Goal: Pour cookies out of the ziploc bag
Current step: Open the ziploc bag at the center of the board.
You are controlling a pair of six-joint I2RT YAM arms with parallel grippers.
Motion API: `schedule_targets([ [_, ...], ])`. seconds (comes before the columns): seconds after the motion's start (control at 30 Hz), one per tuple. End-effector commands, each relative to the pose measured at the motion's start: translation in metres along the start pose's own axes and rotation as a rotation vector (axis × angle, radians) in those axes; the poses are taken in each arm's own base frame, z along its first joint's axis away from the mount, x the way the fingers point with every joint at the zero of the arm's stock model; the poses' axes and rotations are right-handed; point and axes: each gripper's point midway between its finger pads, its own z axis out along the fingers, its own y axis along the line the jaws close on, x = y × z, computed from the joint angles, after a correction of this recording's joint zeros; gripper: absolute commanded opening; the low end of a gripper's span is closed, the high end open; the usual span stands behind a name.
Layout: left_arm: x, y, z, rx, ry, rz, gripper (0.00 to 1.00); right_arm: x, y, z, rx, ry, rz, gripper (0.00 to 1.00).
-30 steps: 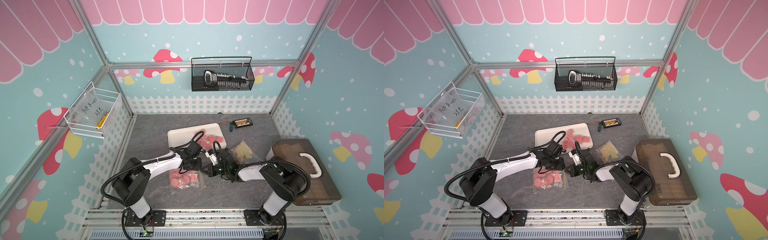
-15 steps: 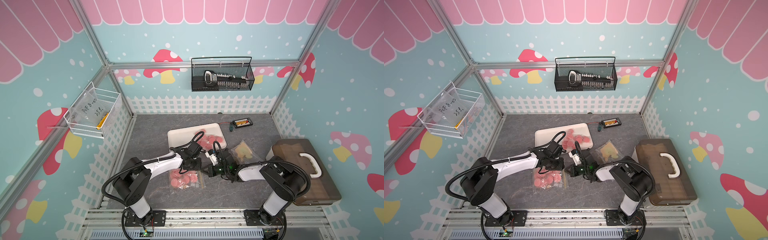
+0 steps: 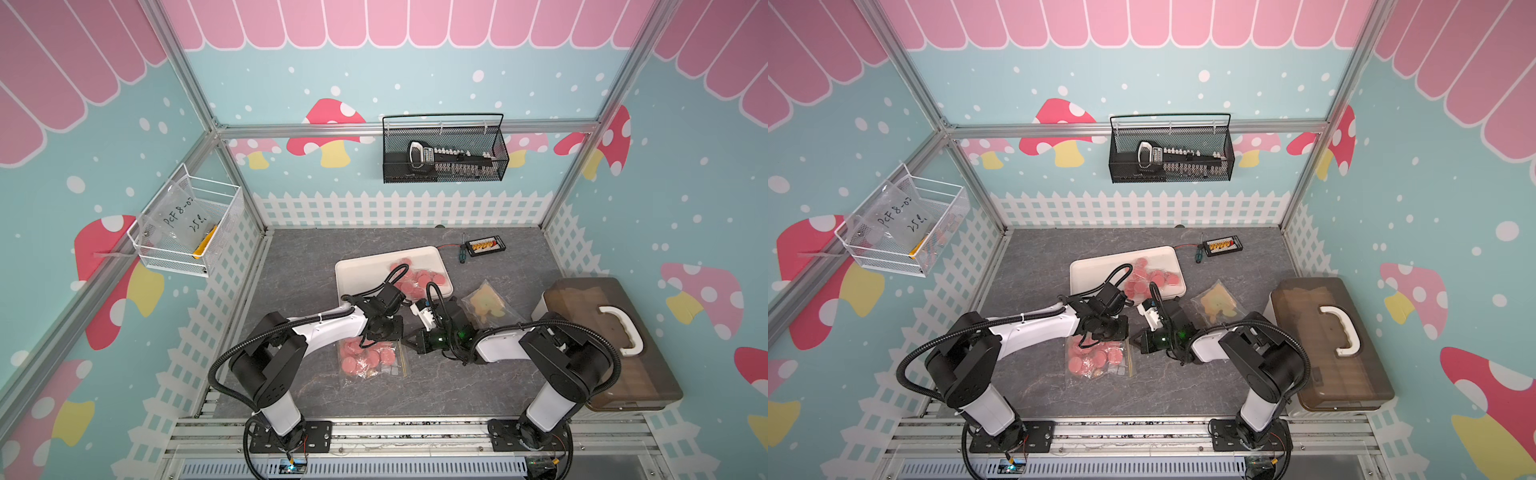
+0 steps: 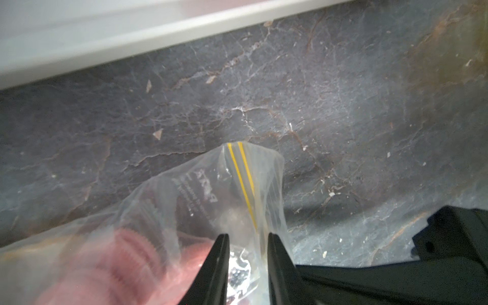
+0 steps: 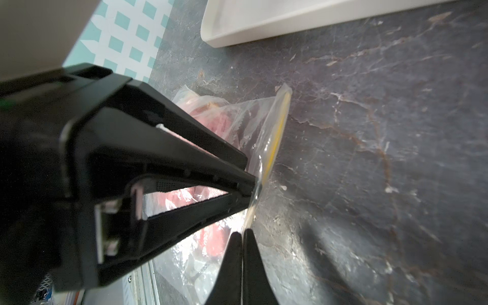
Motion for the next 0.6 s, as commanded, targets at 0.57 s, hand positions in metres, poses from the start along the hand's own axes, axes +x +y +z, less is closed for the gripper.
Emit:
schedule_targets([
  [0.57,-0.0118,-0.0164,-0.006,0.058,-0.046,-0.043,0.15,-0.0031,0.0083,-0.0003,-0.009,-0.005,-0.03,0.0],
])
